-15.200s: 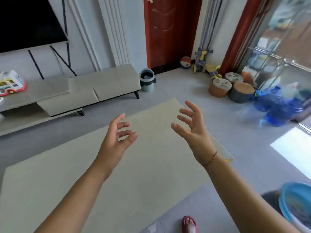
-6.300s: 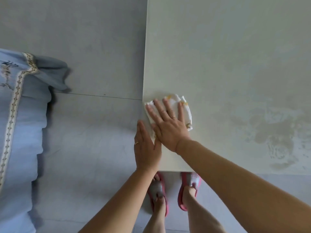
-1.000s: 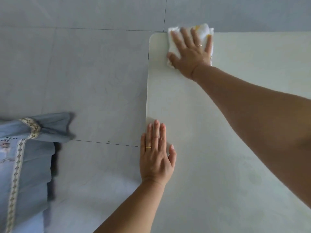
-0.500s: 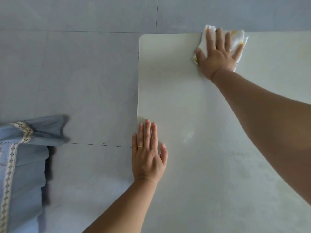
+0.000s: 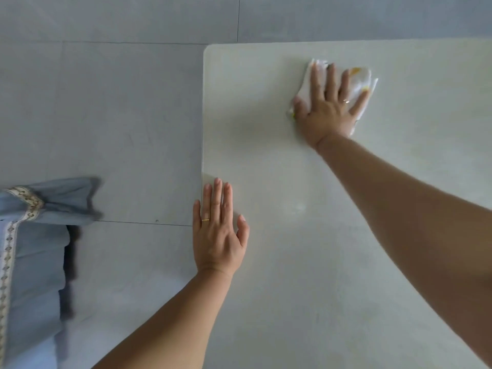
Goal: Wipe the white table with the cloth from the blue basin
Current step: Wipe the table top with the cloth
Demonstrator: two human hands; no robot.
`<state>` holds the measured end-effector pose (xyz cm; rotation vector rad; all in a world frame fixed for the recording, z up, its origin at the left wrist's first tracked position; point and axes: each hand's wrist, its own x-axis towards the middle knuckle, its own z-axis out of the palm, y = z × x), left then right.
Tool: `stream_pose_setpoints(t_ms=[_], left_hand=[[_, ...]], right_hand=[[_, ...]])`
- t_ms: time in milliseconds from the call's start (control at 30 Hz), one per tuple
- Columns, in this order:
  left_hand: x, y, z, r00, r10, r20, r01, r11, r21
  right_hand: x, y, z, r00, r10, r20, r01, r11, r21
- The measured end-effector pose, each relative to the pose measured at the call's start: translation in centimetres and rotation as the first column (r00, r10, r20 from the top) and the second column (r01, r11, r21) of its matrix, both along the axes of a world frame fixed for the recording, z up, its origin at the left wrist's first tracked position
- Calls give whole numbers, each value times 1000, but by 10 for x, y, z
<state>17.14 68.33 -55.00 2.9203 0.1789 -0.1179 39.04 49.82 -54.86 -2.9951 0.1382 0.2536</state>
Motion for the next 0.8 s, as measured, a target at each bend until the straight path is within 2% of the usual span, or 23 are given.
stream_pose_setpoints(t_ms=[67, 133, 200, 233, 300, 400, 433, 467, 533, 600, 667, 733, 800], left_hand=[[0, 0, 0, 1000, 5, 0, -5, 1000, -3], [0, 0, 0, 1000, 10, 2, -10, 1000, -7], [0, 0, -1, 1000, 12, 15, -12, 1000, -9], [0, 1, -1, 1000, 11, 22, -10, 1000, -8], [0, 0, -2, 1000, 9, 27, -8, 1000, -8], [-1, 0, -2, 1000, 10, 29, -10, 1000, -4], [-1, 0, -2, 1000, 9, 26, -9, 1000, -2], [-1, 1, -2, 1000, 9, 25, -9, 1000, 1], [0, 0, -2, 1000, 12, 21, -12, 1000, 13], [-1, 0, -2, 1000, 6, 19, -6, 1000, 17], [-1, 1, -2, 1000, 1, 30, -1, 1000, 15], [-1, 2, -3, 999, 3, 32, -3, 1000, 10], [-1, 1, -3, 999, 2, 33, -3, 1000, 6]], right_hand=[[-33, 34, -1, 980, 199, 15, -199, 980, 24], [-54, 34, -1, 913, 408, -4, -408, 913, 0], [-49, 6, -2, 878, 479, 6, -479, 877, -22], [-44, -9, -3, 893, 451, 12, -450, 893, -26], [-38, -27, -4, 958, 287, 24, -287, 958, -10], [-51, -1, -2, 999, 13, 36, -14, 999, 37], [-62, 15, 0, 1000, -9, 24, 8, 999, 51], [-76, 29, 1, 999, 30, 14, -31, 998, 60], [-110, 46, 2, 974, 227, -3, -227, 973, 46], [-126, 34, 4, 895, 446, -21, -446, 895, 22], [-114, 1, 4, 832, 554, -16, -554, 832, -14], [-96, -36, 3, 877, 479, -27, -480, 876, -40], [-81, -57, 2, 957, 288, -19, -289, 957, -16]])
